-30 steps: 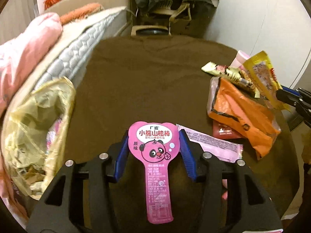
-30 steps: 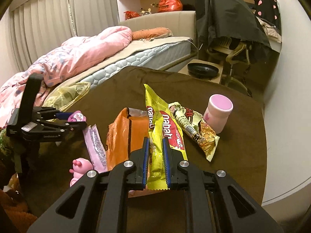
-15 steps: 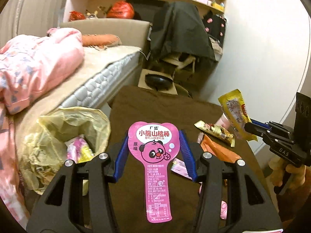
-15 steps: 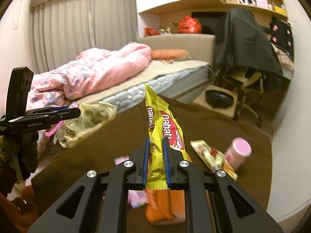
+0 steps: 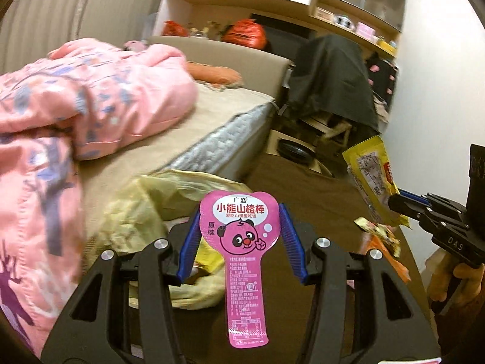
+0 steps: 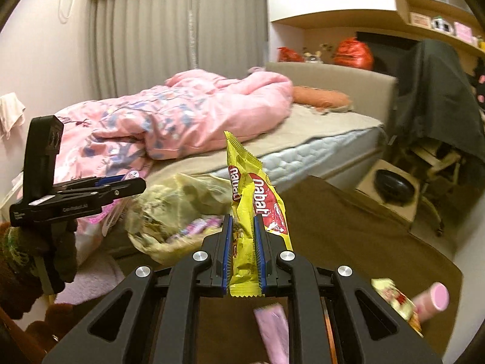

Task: Collect trash
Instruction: 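Carry the pink snack and Nabati wrapper with both tools to the yellow bag, then open both tools to drop the pink snack and Nabati wrapper into the bag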

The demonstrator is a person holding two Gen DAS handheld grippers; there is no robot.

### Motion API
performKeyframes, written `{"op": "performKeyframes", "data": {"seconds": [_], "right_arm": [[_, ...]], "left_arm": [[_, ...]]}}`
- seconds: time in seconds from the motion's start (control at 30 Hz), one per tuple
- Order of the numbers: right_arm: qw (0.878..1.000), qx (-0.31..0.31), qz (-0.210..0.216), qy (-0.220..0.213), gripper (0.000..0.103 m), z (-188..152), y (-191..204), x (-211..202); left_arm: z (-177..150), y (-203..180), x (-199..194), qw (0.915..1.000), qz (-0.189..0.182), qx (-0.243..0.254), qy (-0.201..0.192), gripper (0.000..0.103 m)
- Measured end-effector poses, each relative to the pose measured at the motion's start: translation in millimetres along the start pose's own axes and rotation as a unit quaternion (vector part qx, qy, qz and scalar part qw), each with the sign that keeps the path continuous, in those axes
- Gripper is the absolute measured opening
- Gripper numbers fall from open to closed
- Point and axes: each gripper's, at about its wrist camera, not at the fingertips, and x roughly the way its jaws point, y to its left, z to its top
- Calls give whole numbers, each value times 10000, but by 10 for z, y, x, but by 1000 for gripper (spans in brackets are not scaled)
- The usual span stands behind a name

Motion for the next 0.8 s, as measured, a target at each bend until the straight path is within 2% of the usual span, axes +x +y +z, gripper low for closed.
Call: {"op": "performKeyframes", "data": {"seconds": [0.17,0.4,0.6,0.8], "right_arm": [[9990,-101,392,174,14,227,210,440],[9936,-11,1013,490,14,433,419,1175],[9870,370,1309,850,14,436,347,1769],[9831,498,1348,1136,14,327,241,2107]], "left_arm": [[73,477,-28,9991,287,-253,-165,47],[86,898,221,9976,389,-562,-76,47],[24,1019,602,9970,245,-718,177,47],[-56,1082,959,9958,169,-785,444,47]]}}
